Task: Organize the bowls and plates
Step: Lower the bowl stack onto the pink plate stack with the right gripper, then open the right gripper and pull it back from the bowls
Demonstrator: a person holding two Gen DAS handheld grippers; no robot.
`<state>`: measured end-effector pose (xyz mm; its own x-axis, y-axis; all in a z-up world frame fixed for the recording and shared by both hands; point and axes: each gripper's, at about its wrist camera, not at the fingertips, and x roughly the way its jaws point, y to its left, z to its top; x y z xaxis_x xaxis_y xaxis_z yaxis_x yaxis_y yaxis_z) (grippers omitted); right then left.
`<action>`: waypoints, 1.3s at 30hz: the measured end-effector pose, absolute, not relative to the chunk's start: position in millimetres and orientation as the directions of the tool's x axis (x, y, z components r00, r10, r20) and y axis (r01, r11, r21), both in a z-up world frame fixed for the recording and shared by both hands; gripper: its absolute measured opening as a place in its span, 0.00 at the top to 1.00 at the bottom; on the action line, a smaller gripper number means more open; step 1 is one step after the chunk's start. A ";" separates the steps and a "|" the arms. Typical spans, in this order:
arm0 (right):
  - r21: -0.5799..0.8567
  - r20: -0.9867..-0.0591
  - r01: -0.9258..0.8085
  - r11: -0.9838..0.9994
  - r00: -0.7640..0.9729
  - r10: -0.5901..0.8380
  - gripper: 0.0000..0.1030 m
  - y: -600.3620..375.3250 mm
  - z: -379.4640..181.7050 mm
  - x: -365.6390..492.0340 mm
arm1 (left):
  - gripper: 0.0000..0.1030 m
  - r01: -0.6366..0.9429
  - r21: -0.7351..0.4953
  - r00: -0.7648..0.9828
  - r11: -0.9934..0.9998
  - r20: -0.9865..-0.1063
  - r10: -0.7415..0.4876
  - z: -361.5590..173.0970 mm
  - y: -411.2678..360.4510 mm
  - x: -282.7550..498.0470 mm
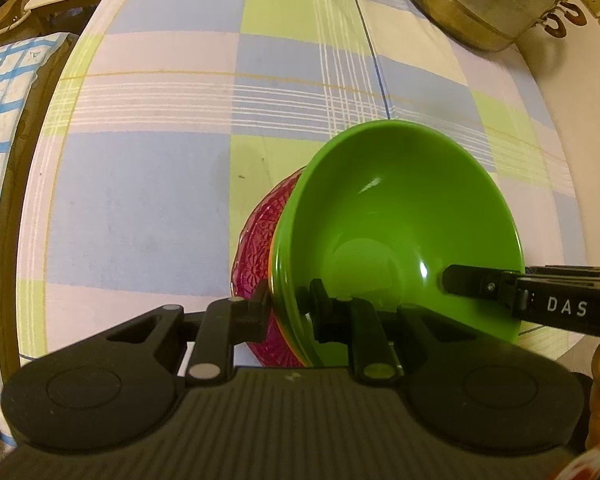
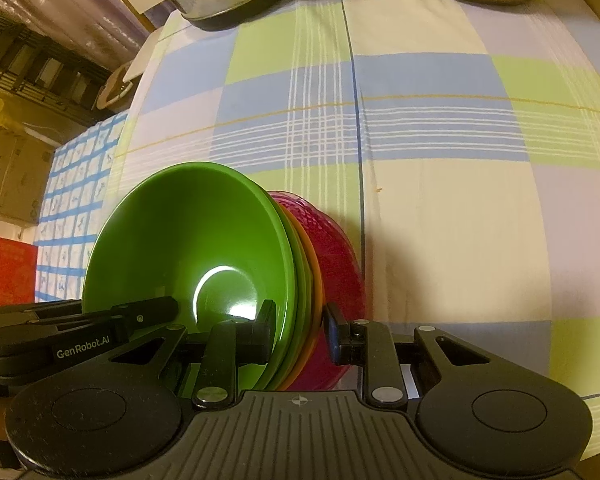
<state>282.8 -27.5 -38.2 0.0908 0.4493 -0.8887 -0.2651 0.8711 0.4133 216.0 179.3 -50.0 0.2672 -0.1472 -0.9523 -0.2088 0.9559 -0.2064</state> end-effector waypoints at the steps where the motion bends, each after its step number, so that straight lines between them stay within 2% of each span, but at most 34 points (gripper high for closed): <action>1: 0.415 -0.889 -0.263 0.871 0.087 0.449 0.75 -27.7 -39.7 283.6 | 0.83 -0.211 -0.205 0.266 0.956 -0.953 -0.146 -51.0 179.7 215.8; 13: 0.411 -0.891 -0.278 0.868 0.079 0.447 0.75 -26.0 -41.5 280.8 | 0.83 -0.202 -0.196 0.257 0.959 -0.956 -0.142 -50.5 178.2 218.0; 20: 0.403 -0.893 -0.287 0.869 0.084 0.442 0.75 -24.3 -40.4 280.2 | 0.80 -0.200 -0.198 0.255 0.960 -0.956 -0.144 -48.0 177.6 218.0; 23: 0.406 -0.892 -0.290 0.867 0.083 0.445 0.73 -24.7 -40.0 280.0 | 0.68 -0.203 -0.208 0.272 0.957 -0.951 -0.149 -44.5 179.3 217.6; 24: 0.411 -0.888 -0.292 0.863 0.085 0.452 0.71 -25.4 -39.1 279.8 | 0.60 -0.202 -0.208 0.278 0.957 -0.949 -0.148 -42.9 179.6 217.3; 25: 0.417 -0.883 -0.295 0.860 0.090 0.460 0.62 -26.4 -37.9 279.7 | 0.57 -0.196 -0.205 0.284 0.959 -0.948 -0.145 -41.2 179.3 216.9; 26: 0.419 -0.881 -0.296 0.859 0.099 0.463 0.45 -27.8 -36.2 279.6 | 0.55 -0.190 -0.204 0.290 0.960 -0.946 -0.143 -39.0 179.2 216.1; 28: 0.422 -0.872 -0.295 0.857 0.128 0.473 0.31 -31.4 -30.3 278.7 | 0.41 -0.193 -0.211 0.306 0.958 -0.941 -0.146 -34.2 181.1 214.2; 32: 0.418 -0.861 -0.317 0.851 0.161 0.483 0.29 -35.0 -17.9 276.9 | 0.28 -0.200 -0.226 0.358 0.953 -0.923 -0.143 -18.9 185.2 205.4; 34: 0.410 -0.854 -0.339 0.847 0.183 0.487 0.27 -37.6 -10.0 273.6 | 0.13 -0.199 -0.238 0.391 0.951 -0.909 -0.146 -9.0 186.9 199.4; 39: 0.406 -0.824 -0.361 0.840 0.254 0.507 0.24 -50.6 10.3 259.6 | 0.01 -0.204 -0.240 0.499 0.949 -0.859 -0.110 21.2 191.8 172.5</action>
<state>259.6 -50.6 10.3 0.2536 0.5072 -0.8236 -0.3610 0.8396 0.4059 172.5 191.8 21.2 0.4994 -0.1095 -0.8594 -0.2042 0.9491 -0.2396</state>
